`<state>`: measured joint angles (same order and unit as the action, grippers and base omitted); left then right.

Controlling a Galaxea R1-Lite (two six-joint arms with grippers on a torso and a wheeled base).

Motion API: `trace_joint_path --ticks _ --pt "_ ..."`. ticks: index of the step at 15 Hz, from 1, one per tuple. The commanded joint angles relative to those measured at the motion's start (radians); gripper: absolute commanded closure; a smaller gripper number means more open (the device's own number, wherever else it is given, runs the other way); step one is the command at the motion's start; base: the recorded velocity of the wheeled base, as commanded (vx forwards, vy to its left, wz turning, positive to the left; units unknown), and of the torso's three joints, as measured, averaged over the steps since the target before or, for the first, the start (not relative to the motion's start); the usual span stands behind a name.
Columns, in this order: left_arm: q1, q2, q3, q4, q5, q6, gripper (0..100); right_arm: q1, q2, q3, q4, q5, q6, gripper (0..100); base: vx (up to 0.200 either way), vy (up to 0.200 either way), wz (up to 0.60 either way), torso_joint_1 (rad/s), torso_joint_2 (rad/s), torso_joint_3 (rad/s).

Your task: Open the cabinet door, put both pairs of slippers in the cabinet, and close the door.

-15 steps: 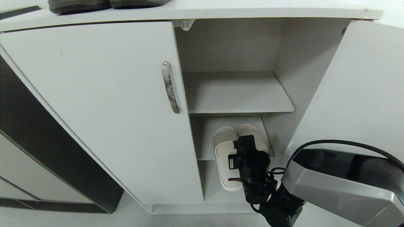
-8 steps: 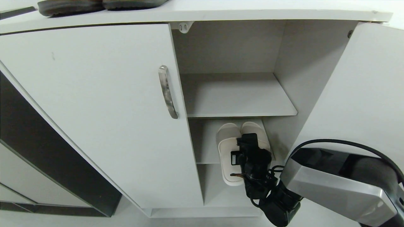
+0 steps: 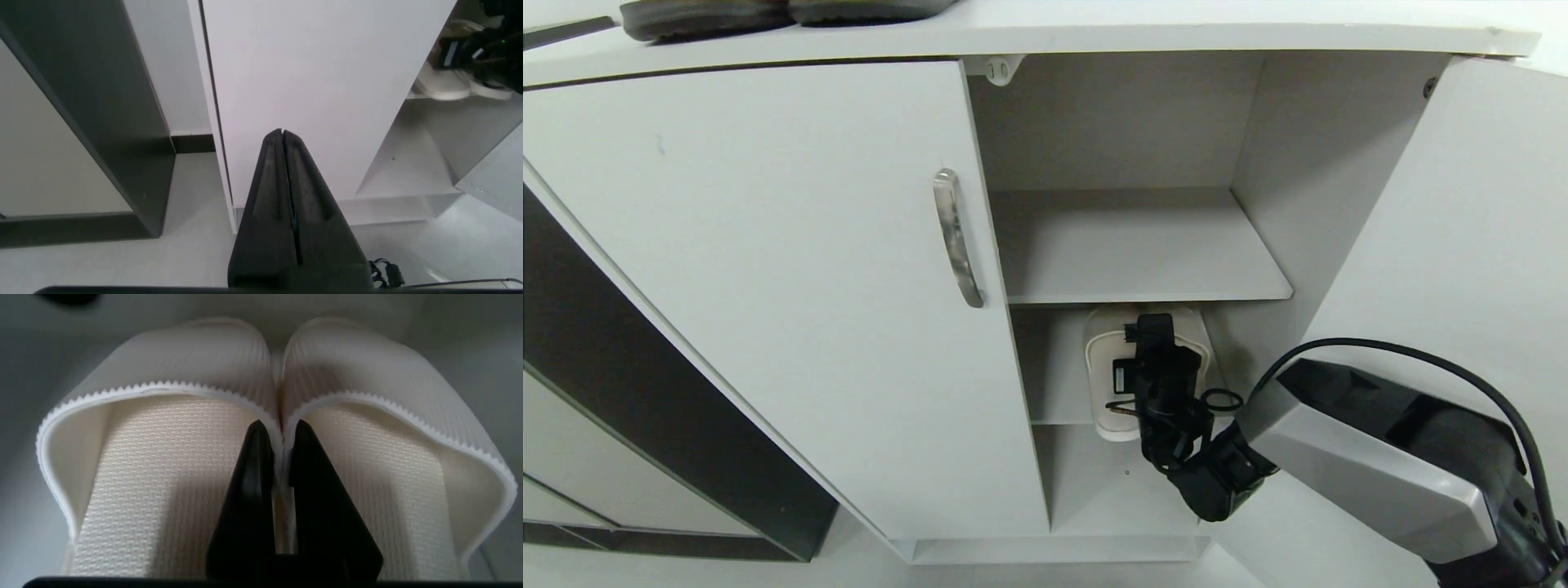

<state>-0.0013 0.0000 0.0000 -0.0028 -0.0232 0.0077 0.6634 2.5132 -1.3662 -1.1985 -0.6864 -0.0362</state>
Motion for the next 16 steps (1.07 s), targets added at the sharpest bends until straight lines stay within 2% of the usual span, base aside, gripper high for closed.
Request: trace_joint_path --ticks 1,15,16 --pt "0.0 0.002 0.0 0.0 0.0 0.0 100 -0.002 0.033 -0.096 0.043 0.004 -0.001 100 0.0 0.0 0.0 0.0 0.0 0.0" --pt "0.0 0.002 0.0 0.0 0.0 0.0 100 -0.008 0.084 -0.14 0.056 0.025 -0.001 100 0.0 0.0 0.0 0.0 0.0 0.0" --pt "0.0 0.002 0.0 0.0 0.0 0.0 100 -0.008 0.084 -0.14 0.056 0.025 -0.001 0 0.0 0.0 0.0 0.0 0.0 0.0"
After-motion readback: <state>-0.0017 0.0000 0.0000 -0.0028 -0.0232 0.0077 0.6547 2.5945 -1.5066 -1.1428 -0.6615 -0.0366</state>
